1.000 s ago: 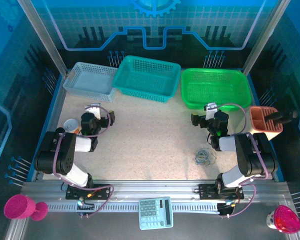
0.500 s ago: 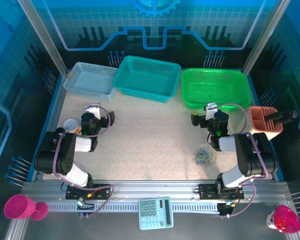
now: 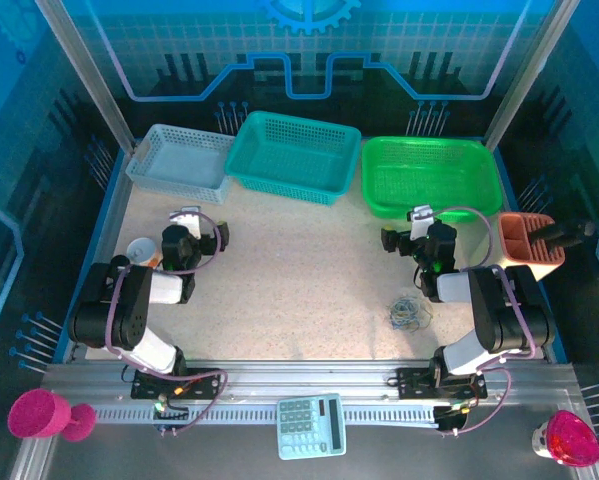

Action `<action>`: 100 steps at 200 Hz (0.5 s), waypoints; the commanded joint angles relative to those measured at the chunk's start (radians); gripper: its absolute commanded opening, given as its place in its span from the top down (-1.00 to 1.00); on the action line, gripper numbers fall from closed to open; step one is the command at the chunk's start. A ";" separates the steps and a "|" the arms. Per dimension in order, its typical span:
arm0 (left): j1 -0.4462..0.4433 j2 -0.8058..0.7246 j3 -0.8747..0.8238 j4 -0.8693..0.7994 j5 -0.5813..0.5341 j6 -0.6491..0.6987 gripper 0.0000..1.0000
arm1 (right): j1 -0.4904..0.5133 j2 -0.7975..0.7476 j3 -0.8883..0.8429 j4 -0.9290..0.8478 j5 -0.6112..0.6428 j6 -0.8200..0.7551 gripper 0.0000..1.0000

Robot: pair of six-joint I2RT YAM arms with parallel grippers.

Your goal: Untangle the cables

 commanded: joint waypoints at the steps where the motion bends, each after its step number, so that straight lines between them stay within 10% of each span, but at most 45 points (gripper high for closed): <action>1: 0.000 -0.013 -0.002 0.046 -0.001 0.010 -0.98 | -0.016 0.000 0.019 0.019 -0.032 -0.009 -0.99; 100: -0.003 -0.313 0.129 -0.367 -0.156 -0.107 -0.98 | 0.030 -0.444 0.320 -0.781 0.218 0.278 -0.99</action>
